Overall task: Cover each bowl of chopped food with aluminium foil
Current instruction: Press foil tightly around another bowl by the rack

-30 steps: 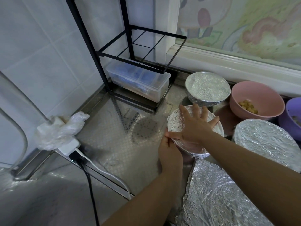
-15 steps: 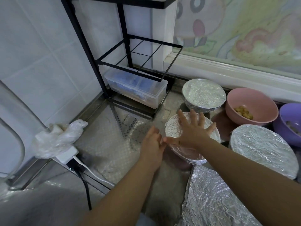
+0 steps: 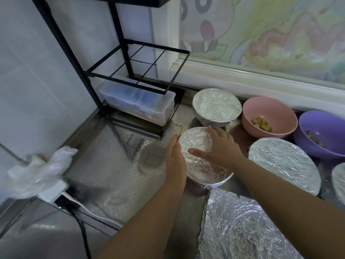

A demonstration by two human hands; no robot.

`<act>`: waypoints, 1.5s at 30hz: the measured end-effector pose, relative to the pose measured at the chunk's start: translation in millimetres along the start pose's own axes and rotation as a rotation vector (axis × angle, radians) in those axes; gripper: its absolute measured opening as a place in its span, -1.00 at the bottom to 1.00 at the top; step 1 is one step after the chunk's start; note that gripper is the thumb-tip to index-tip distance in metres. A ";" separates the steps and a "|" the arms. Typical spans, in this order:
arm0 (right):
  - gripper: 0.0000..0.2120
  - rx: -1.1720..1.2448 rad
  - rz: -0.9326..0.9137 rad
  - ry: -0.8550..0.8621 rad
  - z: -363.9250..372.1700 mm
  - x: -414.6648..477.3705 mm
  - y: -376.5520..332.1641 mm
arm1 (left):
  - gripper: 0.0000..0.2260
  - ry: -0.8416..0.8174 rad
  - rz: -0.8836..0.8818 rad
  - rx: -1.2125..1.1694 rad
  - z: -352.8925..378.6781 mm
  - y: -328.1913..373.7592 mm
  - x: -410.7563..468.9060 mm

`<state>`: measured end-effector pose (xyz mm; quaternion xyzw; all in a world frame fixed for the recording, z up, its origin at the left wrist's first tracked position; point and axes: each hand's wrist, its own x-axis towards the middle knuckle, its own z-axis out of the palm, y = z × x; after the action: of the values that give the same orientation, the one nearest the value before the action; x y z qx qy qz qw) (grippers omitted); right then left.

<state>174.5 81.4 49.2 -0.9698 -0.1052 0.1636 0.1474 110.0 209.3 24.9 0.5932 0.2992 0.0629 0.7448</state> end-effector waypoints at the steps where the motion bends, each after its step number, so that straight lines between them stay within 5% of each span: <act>1: 0.27 0.003 -0.001 -0.010 -1.2 -0.5 -0.1 | -0.63 0.032 -0.007 -0.011 1.9 1.9 -1.5; 8: 0.30 0.016 0.012 -0.064 -6.5 -3.4 -2.5 | -0.65 0.070 -0.013 -0.104 6.8 -2.0 1.4; 13: 0.26 0.005 0.058 -0.129 -10.5 -13.7 -3.4 | -0.64 -0.047 -0.147 -0.086 -3.4 0.6 22.1; 16: 0.28 -0.160 0.079 -0.180 -20.8 -19.2 -3.2 | -0.64 -0.082 -0.037 -0.028 -13.4 18.6 28.5; 22: 0.25 -0.275 -0.219 -0.229 -25.2 -2.4 -26.7 | -0.76 0.008 -0.024 -0.123 -33.9 3.4 26.1; 28: 0.26 -0.306 -0.211 -0.289 -11.7 7.1 -30.4 | -0.55 -0.247 -0.222 -0.360 -18.2 -7.6 7.5; 38: 0.26 -0.238 -0.066 -0.220 -3.7 0.5 -35.7 | -0.51 -0.130 -0.303 -0.468 -17.9 -1.8 25.3; 42: 0.32 -0.215 0.054 -0.226 -5.6 0.2 -40.7 | -0.64 -0.060 -0.244 -0.449 -23.4 8.9 35.8; 45: 0.30 -0.244 -0.047 -0.218 -7.8 4.9 -42.7 | -0.76 -0.012 -0.192 -0.267 -35.2 5.0 32.1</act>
<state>175.1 120.6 68.5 -0.9542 -0.1622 0.2506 0.0200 119.1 254.9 13.5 0.4580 0.3389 0.0273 0.8214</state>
